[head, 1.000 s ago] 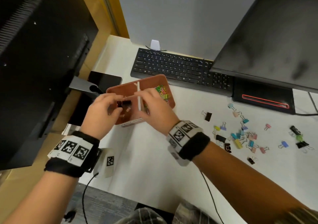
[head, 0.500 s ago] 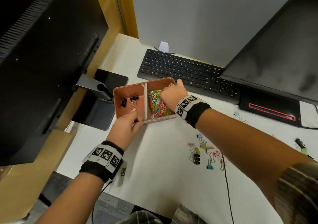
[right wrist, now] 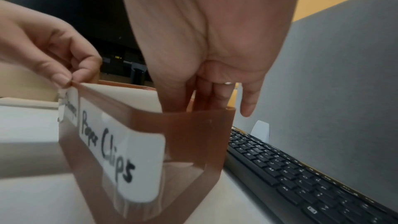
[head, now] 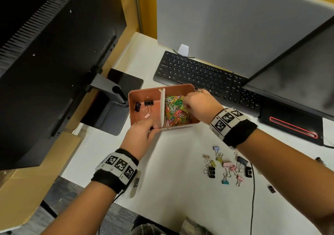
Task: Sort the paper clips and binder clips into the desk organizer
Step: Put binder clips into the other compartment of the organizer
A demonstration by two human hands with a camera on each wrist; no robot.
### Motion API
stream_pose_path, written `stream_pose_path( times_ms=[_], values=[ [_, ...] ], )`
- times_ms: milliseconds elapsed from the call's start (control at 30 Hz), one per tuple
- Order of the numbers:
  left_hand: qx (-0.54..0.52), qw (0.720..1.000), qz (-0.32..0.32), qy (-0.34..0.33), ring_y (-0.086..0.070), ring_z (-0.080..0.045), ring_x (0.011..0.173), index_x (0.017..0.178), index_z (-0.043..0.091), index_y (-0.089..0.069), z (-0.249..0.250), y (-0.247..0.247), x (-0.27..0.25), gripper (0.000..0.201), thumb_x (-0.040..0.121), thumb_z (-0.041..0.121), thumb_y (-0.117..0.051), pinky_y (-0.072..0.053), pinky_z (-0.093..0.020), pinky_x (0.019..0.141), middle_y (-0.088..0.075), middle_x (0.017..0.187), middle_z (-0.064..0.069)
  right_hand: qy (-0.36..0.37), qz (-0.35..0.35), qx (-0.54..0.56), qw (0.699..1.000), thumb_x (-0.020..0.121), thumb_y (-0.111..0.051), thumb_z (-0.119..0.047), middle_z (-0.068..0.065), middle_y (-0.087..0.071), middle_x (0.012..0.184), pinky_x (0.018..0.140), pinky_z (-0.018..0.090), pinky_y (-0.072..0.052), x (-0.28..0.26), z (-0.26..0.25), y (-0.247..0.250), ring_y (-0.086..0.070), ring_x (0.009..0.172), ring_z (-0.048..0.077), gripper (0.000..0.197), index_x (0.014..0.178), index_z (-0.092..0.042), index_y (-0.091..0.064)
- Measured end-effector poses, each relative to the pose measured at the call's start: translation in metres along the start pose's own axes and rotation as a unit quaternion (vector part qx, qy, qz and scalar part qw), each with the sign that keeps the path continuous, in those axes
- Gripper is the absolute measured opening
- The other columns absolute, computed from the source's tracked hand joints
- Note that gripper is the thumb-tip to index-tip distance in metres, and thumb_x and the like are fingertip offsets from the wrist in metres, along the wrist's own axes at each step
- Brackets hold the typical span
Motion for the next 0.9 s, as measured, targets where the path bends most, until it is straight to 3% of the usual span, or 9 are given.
stream_pose_path(
  times_ms=[167,333,433,500,567,633,700,800,900],
  values=[
    [-0.001,1.000,0.008,-0.001,-0.059,-0.015,0.076,0.084,0.012,-0.062,-0.002,-0.001,0.000,0.010,0.086,0.021,-0.061,-0.050,-0.031,0.071,-0.066,0.082,-0.001,-0.023,-0.028,-0.072,0.997,0.082,-0.064,-0.015,-0.001,-0.064,0.107,0.097,0.046,-0.033,0.010,-0.013,-0.012,-0.057,0.105,0.023,0.033,0.113,-0.022,-0.053],
    [0.001,1.000,0.008,0.001,-0.059,-0.017,0.075,0.084,0.012,-0.063,-0.001,0.001,0.000,0.010,0.086,0.022,-0.061,-0.049,-0.032,0.069,-0.067,0.081,-0.002,-0.044,-0.020,-0.121,0.992,0.085,-0.060,-0.011,0.002,-0.066,0.096,0.093,0.043,-0.035,0.018,-0.017,-0.014,-0.053,0.104,0.025,0.012,0.096,-0.016,-0.062],
    [0.003,1.000,0.006,0.001,-0.059,-0.017,0.075,0.084,0.012,-0.062,0.000,0.002,0.001,0.010,0.086,0.022,-0.061,-0.050,-0.033,0.070,-0.067,0.081,-0.003,-0.022,-0.018,-0.083,0.996,0.086,-0.059,-0.013,0.003,-0.063,0.100,0.100,0.045,-0.031,0.013,-0.013,-0.012,-0.053,0.104,0.025,0.016,0.102,-0.016,-0.063],
    [0.003,1.000,0.005,-0.002,-0.059,-0.017,0.074,0.084,0.011,-0.062,0.000,0.001,0.001,0.011,0.087,0.022,-0.061,-0.050,-0.034,0.070,-0.066,0.080,-0.003,-0.013,-0.009,-0.034,0.999,0.085,-0.058,-0.008,0.005,-0.058,0.108,0.112,0.051,-0.019,0.009,-0.008,-0.008,-0.053,0.109,0.026,0.031,0.115,-0.016,-0.058],
    [0.005,1.000,0.006,-0.004,-0.059,-0.017,0.074,0.084,0.011,-0.061,0.000,0.001,0.000,0.011,0.086,0.022,-0.061,-0.051,-0.035,0.070,-0.066,0.080,-0.003,-0.009,0.000,0.020,1.000,0.085,-0.057,-0.006,0.006,-0.053,0.116,0.116,0.049,-0.013,0.003,-0.004,-0.002,-0.052,0.112,0.026,0.040,0.124,-0.015,-0.053],
    [0.007,1.000,0.004,-0.004,-0.059,-0.018,0.073,0.084,0.011,-0.061,0.000,0.001,0.000,0.012,0.086,0.022,-0.061,-0.052,-0.036,0.070,-0.066,0.079,-0.004,0.008,0.037,0.077,0.996,0.089,-0.056,-0.015,0.007,-0.051,0.114,0.112,0.046,-0.029,-0.004,-0.005,0.010,-0.054,0.106,0.027,0.028,0.116,-0.013,-0.059],
    [0.005,1.000,-0.002,-0.007,-0.059,-0.017,0.075,0.085,0.011,-0.062,0.002,0.003,0.000,0.011,0.085,0.021,-0.062,-0.051,-0.034,0.071,-0.066,0.082,-0.004,0.037,0.100,0.143,0.984,0.090,-0.056,-0.022,0.007,-0.051,0.109,0.091,0.041,-0.047,-0.009,-0.016,0.026,-0.056,0.094,0.024,0.020,0.105,-0.012,-0.064],
    [-0.001,0.999,0.012,-0.038,-0.054,-0.014,0.083,0.087,0.011,-0.061,0.006,0.012,-0.004,0.010,0.081,0.016,-0.067,-0.040,-0.012,0.072,-0.060,0.091,-0.001,0.091,0.121,0.179,0.972,0.090,-0.055,-0.029,0.004,-0.053,0.105,0.081,0.037,-0.050,-0.002,-0.053,0.046,-0.056,0.089,0.018,0.021,0.105,-0.017,-0.063],
    [0.016,0.996,0.051,-0.069,-0.047,-0.010,0.085,0.087,0.014,-0.060,0.012,0.025,-0.013,0.013,0.079,0.019,-0.068,-0.032,-0.008,0.072,-0.051,0.093,0.004,0.098,0.097,0.173,0.975,0.089,-0.054,-0.038,0.004,-0.057,0.110,0.085,0.041,-0.049,0.013,-0.085,0.051,-0.058,0.097,0.022,0.032,0.115,-0.021,-0.058]
  ],
)
Point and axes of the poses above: each hand's wrist, its own x-axis towards the middle knuckle, its own y-axis out of the back of the hand, z = x × y, the point moved 4 cm from there along x, towards the middle knuckle
